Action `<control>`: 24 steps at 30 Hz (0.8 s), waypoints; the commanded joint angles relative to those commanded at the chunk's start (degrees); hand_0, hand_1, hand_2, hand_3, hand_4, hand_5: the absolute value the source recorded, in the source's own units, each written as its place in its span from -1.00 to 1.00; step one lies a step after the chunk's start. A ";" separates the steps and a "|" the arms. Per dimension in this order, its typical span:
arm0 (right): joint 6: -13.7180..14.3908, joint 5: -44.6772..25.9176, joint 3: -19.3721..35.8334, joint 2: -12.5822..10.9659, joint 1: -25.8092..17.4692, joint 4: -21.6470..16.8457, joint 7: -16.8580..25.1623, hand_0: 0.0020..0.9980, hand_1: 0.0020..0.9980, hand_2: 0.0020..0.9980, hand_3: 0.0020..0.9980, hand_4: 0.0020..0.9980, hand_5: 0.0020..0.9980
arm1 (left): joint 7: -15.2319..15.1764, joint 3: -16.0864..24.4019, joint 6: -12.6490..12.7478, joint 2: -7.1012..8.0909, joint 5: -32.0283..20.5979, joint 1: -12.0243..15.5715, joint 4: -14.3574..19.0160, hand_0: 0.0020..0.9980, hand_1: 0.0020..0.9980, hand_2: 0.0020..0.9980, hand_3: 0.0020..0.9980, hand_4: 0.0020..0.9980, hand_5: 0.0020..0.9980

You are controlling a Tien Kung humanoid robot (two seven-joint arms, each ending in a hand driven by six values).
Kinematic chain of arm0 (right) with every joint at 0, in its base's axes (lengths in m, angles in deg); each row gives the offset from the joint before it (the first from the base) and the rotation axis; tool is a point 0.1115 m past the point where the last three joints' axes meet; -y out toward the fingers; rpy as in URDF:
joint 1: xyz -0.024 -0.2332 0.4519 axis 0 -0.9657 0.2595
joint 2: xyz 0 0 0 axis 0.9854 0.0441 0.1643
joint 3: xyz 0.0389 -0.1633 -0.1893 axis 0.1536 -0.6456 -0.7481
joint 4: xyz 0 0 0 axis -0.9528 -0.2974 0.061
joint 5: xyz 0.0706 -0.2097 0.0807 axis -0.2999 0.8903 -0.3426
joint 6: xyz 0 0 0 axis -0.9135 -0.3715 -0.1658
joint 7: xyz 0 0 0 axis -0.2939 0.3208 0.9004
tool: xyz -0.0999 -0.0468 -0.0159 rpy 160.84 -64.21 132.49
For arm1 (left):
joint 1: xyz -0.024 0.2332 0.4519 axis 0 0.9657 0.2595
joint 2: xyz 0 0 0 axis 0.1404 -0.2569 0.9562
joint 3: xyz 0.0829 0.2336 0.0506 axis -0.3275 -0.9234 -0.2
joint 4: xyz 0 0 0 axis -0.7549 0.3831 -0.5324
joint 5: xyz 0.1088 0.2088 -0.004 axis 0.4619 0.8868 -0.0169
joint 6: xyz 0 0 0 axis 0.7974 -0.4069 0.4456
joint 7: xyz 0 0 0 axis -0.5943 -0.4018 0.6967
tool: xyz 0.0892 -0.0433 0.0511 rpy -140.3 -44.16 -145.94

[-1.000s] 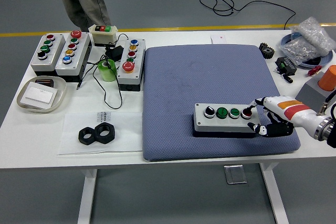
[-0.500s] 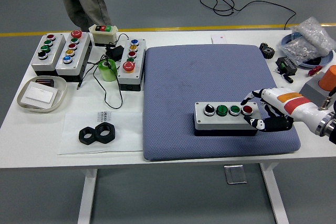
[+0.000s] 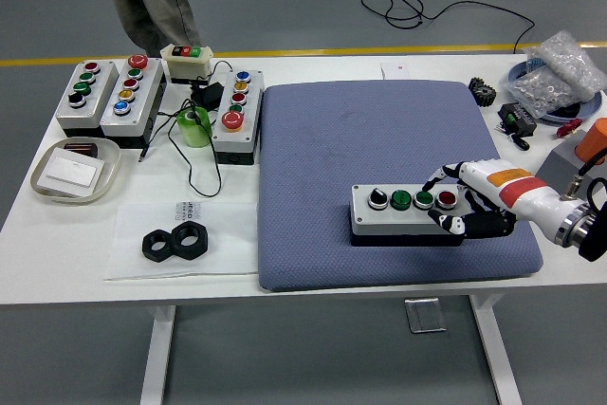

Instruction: Pick up the button,place it on the desk,press the button,press the button

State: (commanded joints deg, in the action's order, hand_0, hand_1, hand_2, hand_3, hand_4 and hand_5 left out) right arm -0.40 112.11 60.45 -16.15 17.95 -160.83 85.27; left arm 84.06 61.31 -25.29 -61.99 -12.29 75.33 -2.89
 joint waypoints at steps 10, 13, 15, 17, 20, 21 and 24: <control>-0.01 -0.07 -1.63 1.75 1.33 2.38 -0.03 -0.85 -1.00 -0.83 0.36 0.32 -0.10 | -0.06 -0.14 0.06 -0.04 -0.27 -0.05 0.03 0.51 0.66 0.75 0.66 0.27 1.00; 0.00 -0.18 -1.73 1.80 1.42 3.10 0.00 -0.85 -1.00 -0.83 0.36 0.32 -0.10 | -0.06 -0.16 0.05 -0.04 -0.29 -0.07 0.04 0.51 0.66 0.75 0.66 0.27 1.00; -0.01 -0.19 -1.67 1.74 1.38 3.47 0.00 -0.85 -1.00 -0.83 0.36 0.32 -0.10 | -0.09 -0.28 0.03 -0.01 -0.39 -0.10 0.05 0.51 0.66 0.75 0.66 0.27 1.00; -0.02 -0.16 -1.48 1.61 1.24 3.52 0.03 -0.85 -1.00 -0.83 0.36 0.32 -0.11 | -0.09 -0.27 0.03 -0.01 -0.42 -0.13 0.05 0.50 0.66 0.76 0.66 0.27 1.00; 0.05 -0.13 -1.13 1.29 0.90 3.13 0.05 -0.85 -1.00 -0.83 0.36 0.32 -0.11 | -0.13 -0.32 0.04 -0.02 -0.55 -0.15 0.04 0.50 0.66 0.76 0.66 0.27 1.00; 0.05 -0.12 -1.11 1.26 0.87 3.07 0.05 -0.85 -1.00 -0.83 0.36 0.32 -0.11 | -0.13 -0.33 0.03 -0.02 -0.56 -0.16 0.03 0.50 0.66 0.76 0.66 0.27 1.00; 0.00 0.00 -1.06 1.20 0.81 2.86 0.02 -0.85 -1.00 -0.83 0.36 0.32 -0.11 | -0.10 -0.29 0.04 -0.03 -0.49 -0.19 0.04 0.50 0.67 0.75 0.66 0.27 1.00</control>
State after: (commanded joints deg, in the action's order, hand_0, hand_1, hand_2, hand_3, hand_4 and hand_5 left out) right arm -0.40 112.10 59.38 -14.95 18.76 -157.97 85.29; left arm 83.96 61.02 -25.25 -62.02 -12.77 75.14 -2.85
